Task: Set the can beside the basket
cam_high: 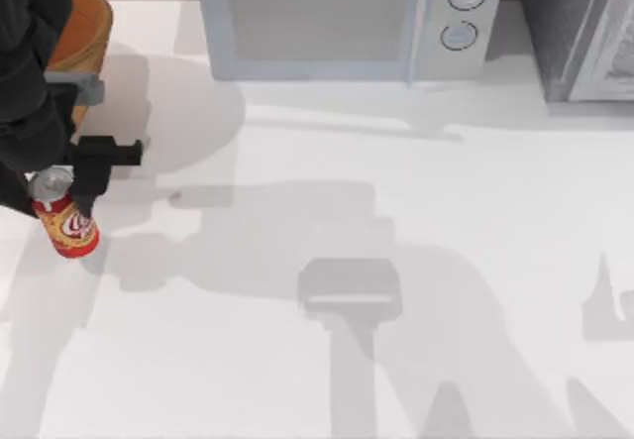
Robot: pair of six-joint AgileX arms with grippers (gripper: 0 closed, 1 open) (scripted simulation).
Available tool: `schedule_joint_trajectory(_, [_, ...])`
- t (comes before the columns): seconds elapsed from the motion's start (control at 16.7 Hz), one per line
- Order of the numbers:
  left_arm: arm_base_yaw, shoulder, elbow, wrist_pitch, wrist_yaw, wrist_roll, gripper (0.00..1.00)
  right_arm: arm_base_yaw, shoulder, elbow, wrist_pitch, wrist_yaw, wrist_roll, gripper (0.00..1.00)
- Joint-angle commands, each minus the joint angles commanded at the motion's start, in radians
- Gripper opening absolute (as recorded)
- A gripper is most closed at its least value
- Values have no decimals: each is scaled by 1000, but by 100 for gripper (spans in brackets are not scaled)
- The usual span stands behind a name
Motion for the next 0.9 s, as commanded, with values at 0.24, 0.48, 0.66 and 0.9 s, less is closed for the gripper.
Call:
schedule_joint_trajectory(0.24, [-4,-5,-5,0,0,6,0,0,0,0,0,0,0,100])
schedule_joint_trajectory(0.48, [-2,-3,-20,17,1,2,0,0,0,0,0,0,0,100])
schedule_joint_trajectory(0.66, [0,9,-21,30,0,0,0,0,0,0,0,0,0,100])
schedule_joint_trajectory(0.9, [0,9,-21,30,0,0,15,0,0,0,0,0,0,100])
